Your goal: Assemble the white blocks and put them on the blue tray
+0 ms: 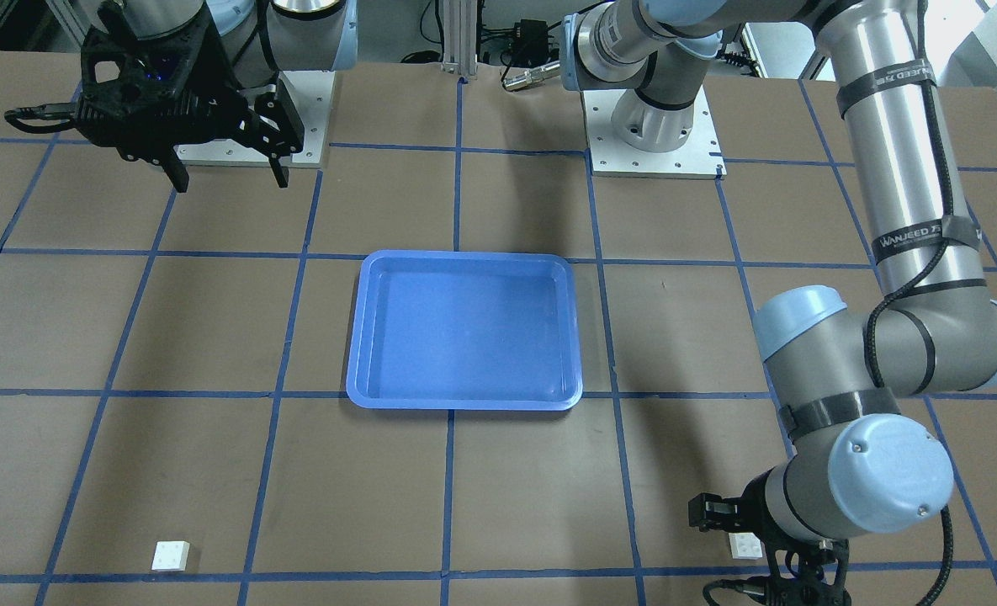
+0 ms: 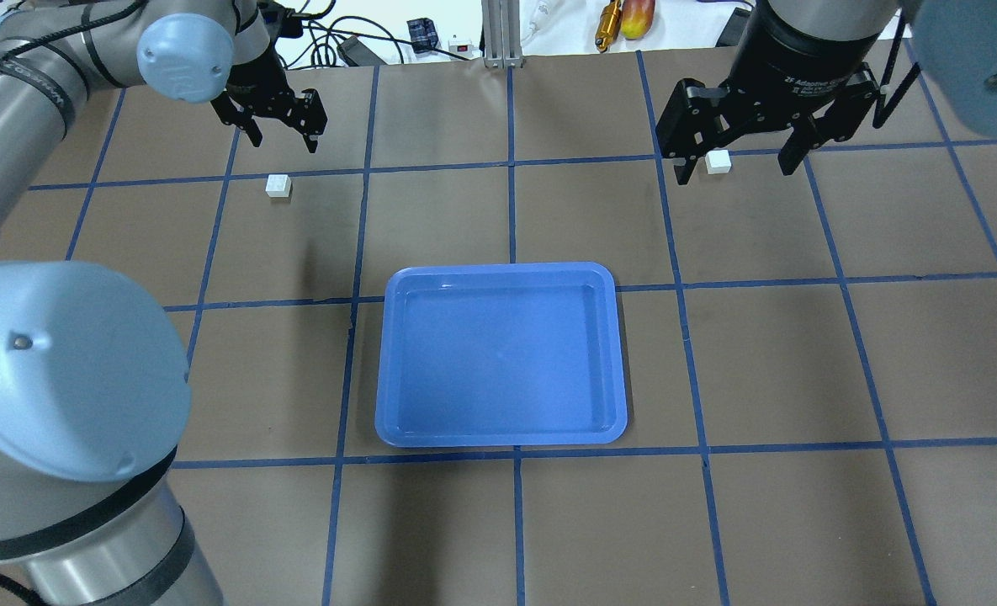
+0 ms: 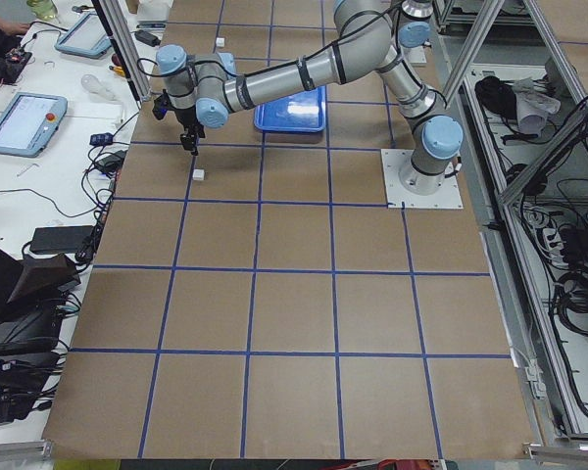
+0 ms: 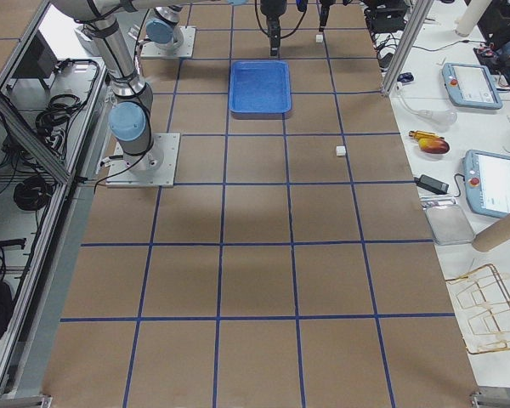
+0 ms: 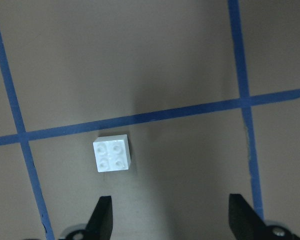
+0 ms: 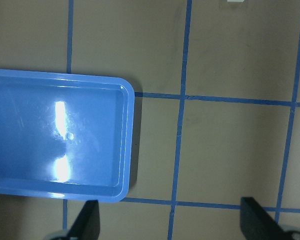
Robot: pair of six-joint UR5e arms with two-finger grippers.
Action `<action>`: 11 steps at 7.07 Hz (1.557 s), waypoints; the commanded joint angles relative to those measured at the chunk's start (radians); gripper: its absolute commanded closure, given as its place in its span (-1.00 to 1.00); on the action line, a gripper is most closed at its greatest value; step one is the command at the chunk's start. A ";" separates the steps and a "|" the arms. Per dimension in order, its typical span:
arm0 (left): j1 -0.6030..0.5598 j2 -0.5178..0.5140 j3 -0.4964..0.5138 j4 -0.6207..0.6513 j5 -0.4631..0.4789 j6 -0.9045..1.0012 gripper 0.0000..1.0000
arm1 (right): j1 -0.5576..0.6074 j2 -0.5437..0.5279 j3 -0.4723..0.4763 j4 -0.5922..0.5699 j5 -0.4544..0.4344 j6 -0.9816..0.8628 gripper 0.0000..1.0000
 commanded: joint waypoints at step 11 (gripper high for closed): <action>0.052 -0.095 -0.003 0.068 -0.007 0.026 -0.17 | -0.288 0.566 -0.047 -0.511 0.118 -1.136 -1.00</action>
